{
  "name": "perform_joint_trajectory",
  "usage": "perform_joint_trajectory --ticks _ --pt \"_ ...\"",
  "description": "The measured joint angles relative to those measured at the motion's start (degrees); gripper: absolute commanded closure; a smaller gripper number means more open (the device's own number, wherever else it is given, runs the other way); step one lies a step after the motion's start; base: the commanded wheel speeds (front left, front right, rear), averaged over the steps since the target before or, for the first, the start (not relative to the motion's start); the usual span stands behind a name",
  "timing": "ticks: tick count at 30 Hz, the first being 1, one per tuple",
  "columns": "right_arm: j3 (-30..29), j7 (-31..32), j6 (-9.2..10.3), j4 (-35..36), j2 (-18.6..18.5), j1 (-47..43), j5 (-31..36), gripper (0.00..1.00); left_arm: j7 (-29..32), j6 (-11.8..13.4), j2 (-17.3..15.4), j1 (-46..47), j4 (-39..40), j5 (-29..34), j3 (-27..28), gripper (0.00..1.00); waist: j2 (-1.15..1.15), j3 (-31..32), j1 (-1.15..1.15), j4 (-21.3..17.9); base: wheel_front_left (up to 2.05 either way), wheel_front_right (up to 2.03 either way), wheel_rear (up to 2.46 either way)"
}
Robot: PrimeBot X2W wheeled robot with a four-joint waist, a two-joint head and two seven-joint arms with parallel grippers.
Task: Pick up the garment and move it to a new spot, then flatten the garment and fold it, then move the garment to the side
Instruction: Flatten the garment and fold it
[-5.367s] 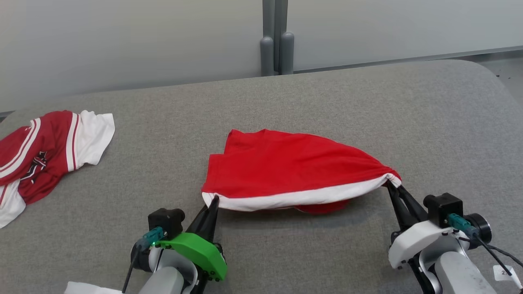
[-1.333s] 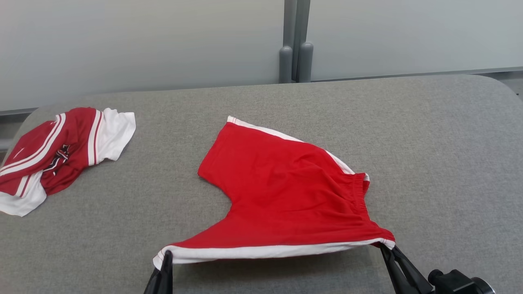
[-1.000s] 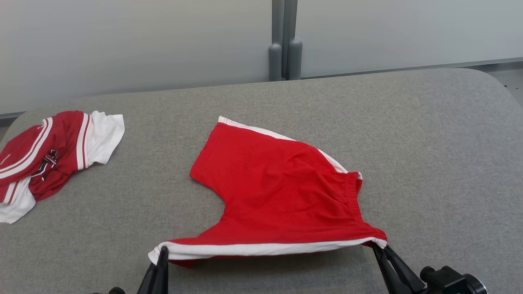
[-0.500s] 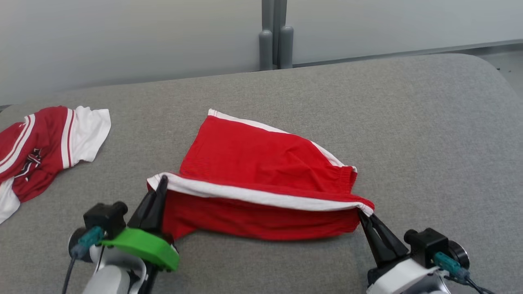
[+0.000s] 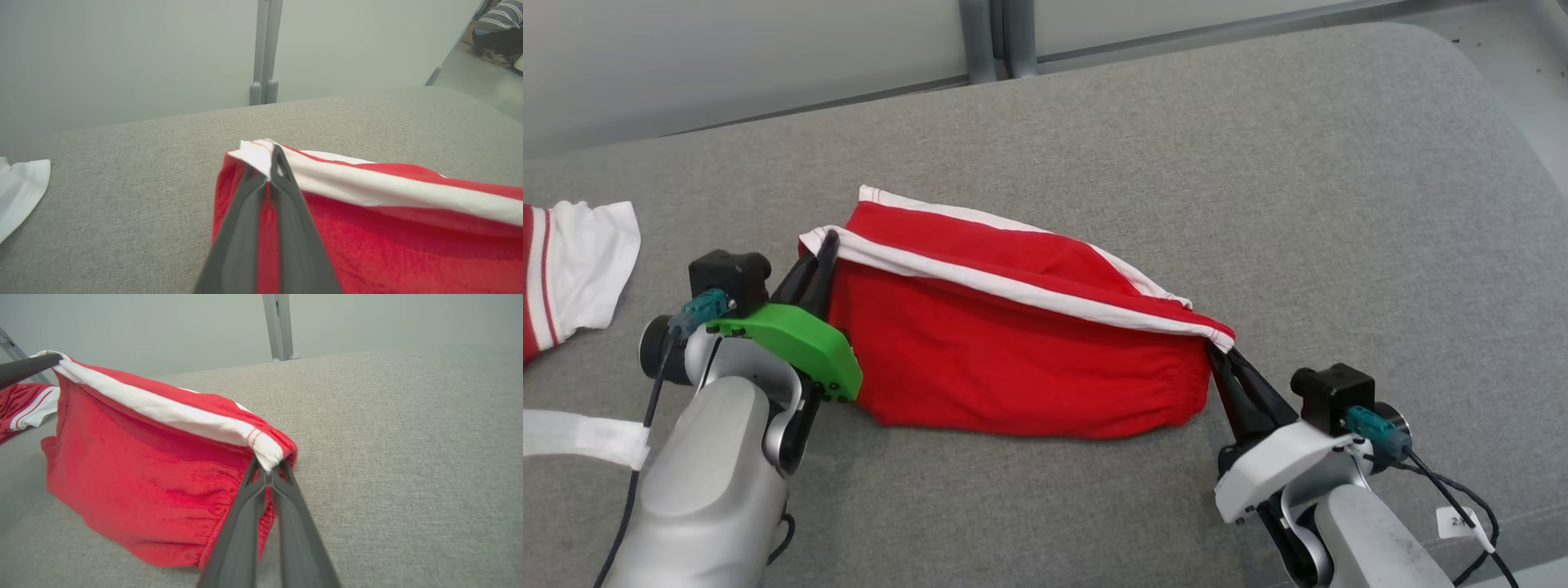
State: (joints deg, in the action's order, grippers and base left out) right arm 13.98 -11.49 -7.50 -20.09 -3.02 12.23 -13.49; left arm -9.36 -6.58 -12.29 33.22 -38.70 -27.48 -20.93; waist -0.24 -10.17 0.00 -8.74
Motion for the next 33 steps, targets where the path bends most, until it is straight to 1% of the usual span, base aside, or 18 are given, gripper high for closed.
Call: perform_joint_trajectory --ticks 6,14,27,28,29,30,31,32,33 --pt "2.6 -0.6 0.00 -5.0 0.1 5.7 -1.9 1.00 -1.1 -0.5 0.6 6.8 -8.2 0.0 -1.1 1.00 0.00 -3.0 0.00 -2.2 0.00 0.00 0.00" --pt "5.6 -1.8 0.00 -10.3 0.2 11.1 -4.8 1.00 -1.1 -0.6 1.2 13.0 -17.1 -0.3 -2.2 1.00 0.00 -5.6 0.00 -4.2 0.00 0.00 0.00" --pt "9.3 -3.2 0.00 -16.9 0.2 17.8 -9.2 1.00 -1.9 -0.7 2.1 19.4 -26.6 -0.9 -3.1 1.00 0.00 -7.8 0.00 -5.6 0.00 0.00 0.00" --pt "9.4 -3.2 0.00 -17.2 0.2 18.1 -9.3 0.92 -1.9 -0.7 2.1 19.7 -27.1 -0.9 -3.1 0.84 0.00 -8.0 0.00 -5.6 0.00 0.00 0.00" --pt "9.5 -3.2 0.00 -17.5 0.2 18.5 -9.3 0.76 -2.3 -0.7 2.2 20.1 -27.6 -0.9 -3.1 0.64 0.00 -8.1 0.00 -5.7 0.00 0.00 0.00" --pt "9.5 -3.3 0.00 -17.7 0.2 18.9 -9.4 0.53 -2.4 -0.7 2.2 20.4 -28.0 -1.0 -3.1 0.32 0.00 -8.1 0.00 -5.6 0.00 0.00 0.00" --pt "9.6 -3.3 0.00 -17.8 0.2 19.1 -9.5 0.13 -2.6 -0.7 2.3 20.6 -28.4 -1.0 -3.1 0.00 0.00 -8.1 0.00 -5.6 0.00 0.00 0.00" --pt "9.6 -3.4 0.00 -17.9 0.2 19.3 -9.5 0.00 -2.9 -0.7 2.3 20.8 -28.6 -1.0 -3.1 0.00 0.00 -8.1 0.00 -5.5 0.00 0.00 0.00" --pt "9.6 -3.4 0.00 -17.9 0.2 19.3 -9.5 0.00 -2.9 -0.7 2.3 20.8 -28.6 -1.0 -3.1 0.00 0.00 -8.1 0.00 -5.5 0.00 0.00 0.00"
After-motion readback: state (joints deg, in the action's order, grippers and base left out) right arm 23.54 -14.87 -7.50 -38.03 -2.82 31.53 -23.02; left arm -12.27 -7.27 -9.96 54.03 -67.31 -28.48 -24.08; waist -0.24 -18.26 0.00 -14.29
